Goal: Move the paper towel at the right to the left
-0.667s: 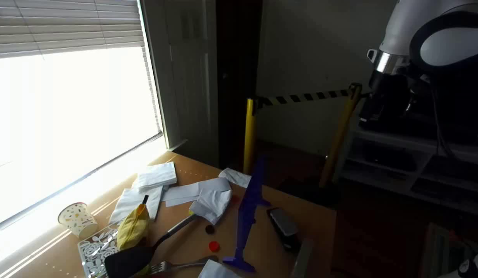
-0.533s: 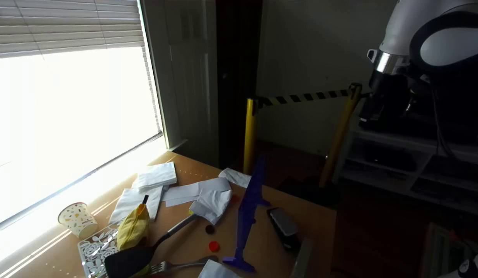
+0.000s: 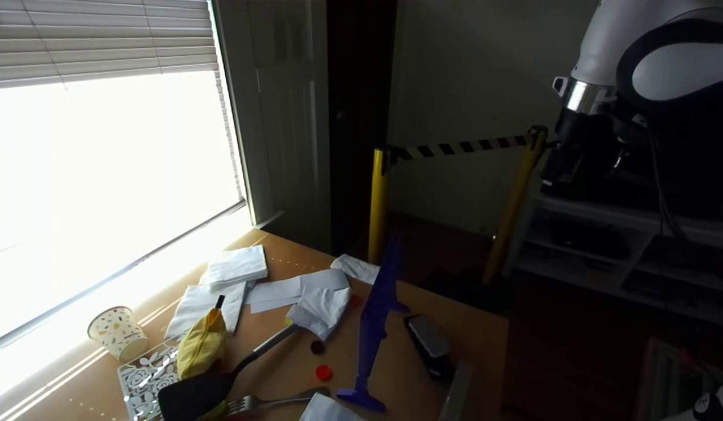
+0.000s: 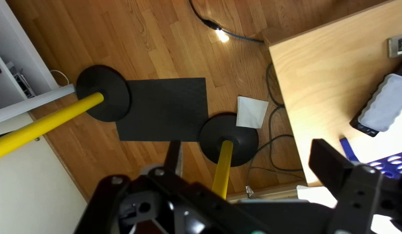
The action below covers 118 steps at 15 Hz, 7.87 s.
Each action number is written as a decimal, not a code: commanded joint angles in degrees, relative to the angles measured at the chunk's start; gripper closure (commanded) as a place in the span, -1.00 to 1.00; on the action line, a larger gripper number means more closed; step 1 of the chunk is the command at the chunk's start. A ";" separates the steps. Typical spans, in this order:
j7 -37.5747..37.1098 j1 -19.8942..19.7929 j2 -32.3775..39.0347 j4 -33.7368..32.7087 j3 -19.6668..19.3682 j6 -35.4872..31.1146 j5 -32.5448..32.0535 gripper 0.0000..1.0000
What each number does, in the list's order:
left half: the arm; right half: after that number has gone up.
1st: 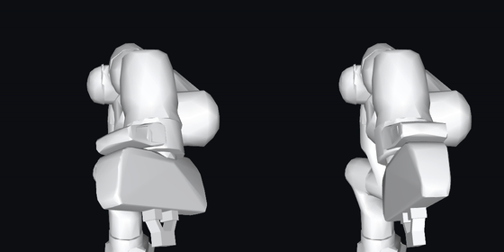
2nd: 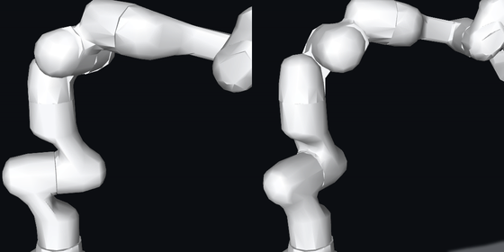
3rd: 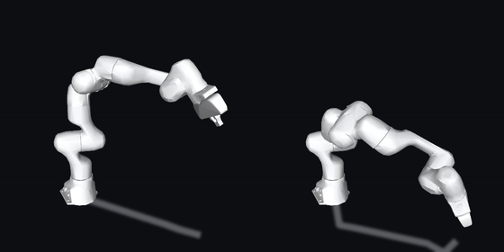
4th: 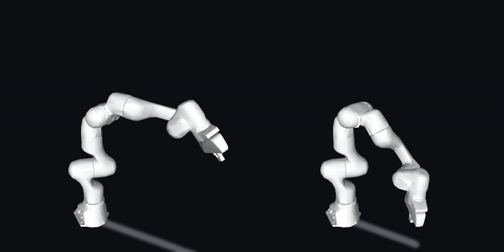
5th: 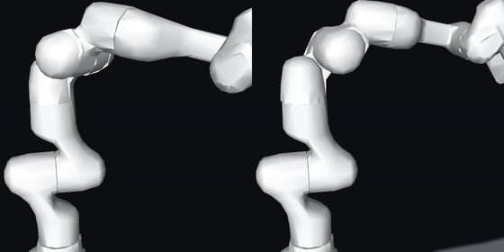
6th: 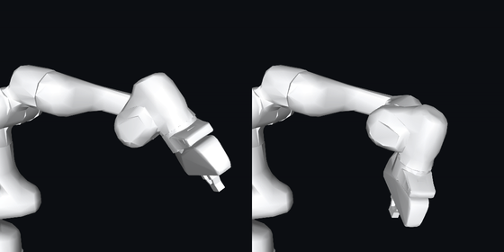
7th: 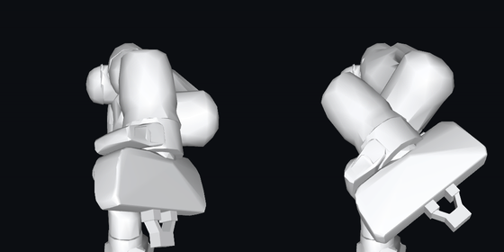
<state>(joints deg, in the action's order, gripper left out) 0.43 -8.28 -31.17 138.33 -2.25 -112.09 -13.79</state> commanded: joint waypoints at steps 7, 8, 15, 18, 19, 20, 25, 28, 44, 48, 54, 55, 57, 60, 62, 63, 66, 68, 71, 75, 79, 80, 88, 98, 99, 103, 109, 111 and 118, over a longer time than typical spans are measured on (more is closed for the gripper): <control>15.78 5.14 25.31 -15.10 -5.85 -12.01 15.25 -1.00; 19.53 5.62 28.19 -17.27 -6.02 -12.99 18.10 -1.00; 35.48 2.36 48.66 -36.78 -2.60 -3.23 30.71 -1.00; 34.66 0.25 56.82 -45.01 -1.00 1.58 29.64 -1.00; 34.39 -0.57 59.09 -47.29 -0.31 3.09 29.99 -1.00; 25.52 0.44 60.87 -48.87 -1.07 2.16 28.24 -1.00; 26.49 -0.49 59.84 -46.13 0.25 -0.44 27.37 -1.00; 27.15 -0.90 60.91 -47.74 0.77 0.10 28.04 -1.00; 27.37 -6.07 84.46 -65.14 11.77 -10.38 36.27 -1.00; 26.11 -6.45 90.03 -70.74 12.73 -9.50 36.28 -1.00; 26.98 -7.37 96.66 -77.91 15.00 -8.72 36.57 -1.00; 27.41 -7.67 97.57 -78.98 15.52 -8.29 36.63 -1.00; 27.95 -8.30 99.30 -80.90 16.51 -7.46 36.86 -1.00; 28.69 -9.06 101.39 -83.64 17.74 -4.53 36.95 -0.79; 29.09 -9.31 102.51 -85.38 18.28 -2.66 36.96 -0.32; 29.10 -9.20 102.99 -86.26 18.30 -1.90 36.75 -0.19; 29.11 -8.99 104.29 -88.62 18.59 0.46 36.72 0.10; 29.20 -8.95 104.88 -89.76 18.88 1.71 36.84 0.15; 29.51 -9.29 105.32 -91.36 19.74 3.58 37.48 0.10; 31.04 -10.09 104.23 -91.71 21.81 4.47 38.07 0.67; 31.54 -8.99 104.36 -92.25 21.70 4.94 36.11 1.00; 31.47 -8.71 104.36 -92.16 21.50 5.13 35.86 1.00; 26.33 -2.86 92.35 -82.40 13.96 -7.37 28.42 0.99; 28.44 5.48 71.48 -61.03 10.59 -30.51 18.35 0.99; 28.54 6.33 69.76 -58.77 10.62 -32.36 16.99 0.99; 30.28 9.72 64.01 -49.25 11.61 -39.85 10.83 0.99; 28.37 15.67 56.70 -33.49 13.15 -51.88 2.86 0.99; 27.34 17.48 54.48 -27.79 14.53 -56.14 1.61 0.99; 23.54 21.37 55.95 -22.04 21.73 -63.67 2.62 0.99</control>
<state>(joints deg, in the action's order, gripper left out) 26.74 12.26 25.29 113.78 18.29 -172.14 -10.29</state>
